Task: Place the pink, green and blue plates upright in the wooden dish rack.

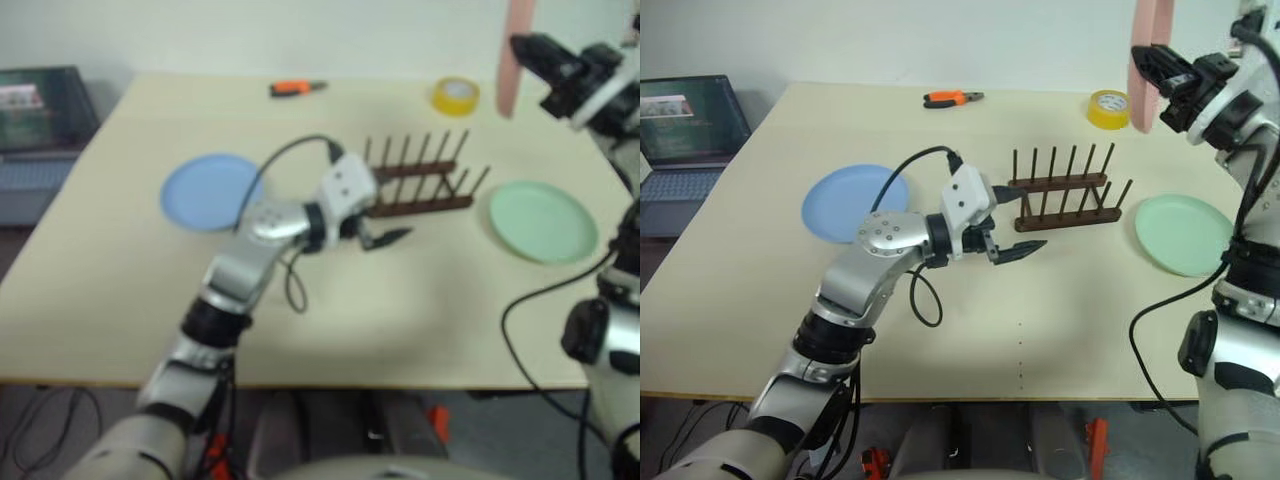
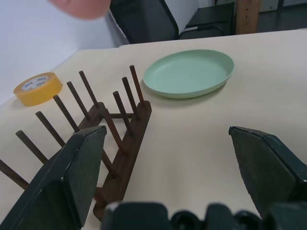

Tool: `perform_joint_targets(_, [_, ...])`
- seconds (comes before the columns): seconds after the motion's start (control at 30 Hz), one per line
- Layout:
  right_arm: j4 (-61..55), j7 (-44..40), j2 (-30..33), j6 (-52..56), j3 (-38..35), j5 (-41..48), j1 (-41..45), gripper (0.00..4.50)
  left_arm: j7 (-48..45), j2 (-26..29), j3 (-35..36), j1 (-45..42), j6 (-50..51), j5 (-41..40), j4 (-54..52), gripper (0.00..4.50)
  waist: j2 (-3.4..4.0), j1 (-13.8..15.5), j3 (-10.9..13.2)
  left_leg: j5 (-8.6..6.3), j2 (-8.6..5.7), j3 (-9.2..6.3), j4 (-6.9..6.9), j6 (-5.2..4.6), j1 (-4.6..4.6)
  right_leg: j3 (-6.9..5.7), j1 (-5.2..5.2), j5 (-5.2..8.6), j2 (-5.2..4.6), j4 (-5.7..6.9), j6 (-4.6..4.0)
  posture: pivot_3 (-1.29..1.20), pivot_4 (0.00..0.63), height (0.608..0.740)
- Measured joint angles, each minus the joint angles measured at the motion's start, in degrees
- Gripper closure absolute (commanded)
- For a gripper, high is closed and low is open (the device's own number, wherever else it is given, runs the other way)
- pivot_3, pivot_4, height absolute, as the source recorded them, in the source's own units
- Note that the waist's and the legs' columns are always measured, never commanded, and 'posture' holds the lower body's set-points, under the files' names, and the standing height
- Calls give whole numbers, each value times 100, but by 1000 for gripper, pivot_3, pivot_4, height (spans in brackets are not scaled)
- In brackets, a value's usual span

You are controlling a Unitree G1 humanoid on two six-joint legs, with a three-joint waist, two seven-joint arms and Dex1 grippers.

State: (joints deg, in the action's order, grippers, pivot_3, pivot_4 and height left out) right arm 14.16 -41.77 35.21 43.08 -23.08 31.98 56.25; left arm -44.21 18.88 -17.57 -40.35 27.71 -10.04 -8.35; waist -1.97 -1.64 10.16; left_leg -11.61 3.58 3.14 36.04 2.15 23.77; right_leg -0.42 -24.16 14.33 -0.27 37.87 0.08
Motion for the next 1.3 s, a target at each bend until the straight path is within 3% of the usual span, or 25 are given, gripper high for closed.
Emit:
perform_joint_targets(0.4, [1669,-1460,383,-86,-30,504,275,4475,125,169,57,137,222,-1,-272,0,3,2,1,0,0,5,-1,0,-3,3,-1,0,0,2,0,0,150,740])
perform_joint_targets(1.3, [3516,-2671,779,-534,677,-215,806,4475,230,233,41,179,343,3,-459,0,4,0,1,0,0,10,0,0,-4,7,-1,0,0,4,0,0,150,740])
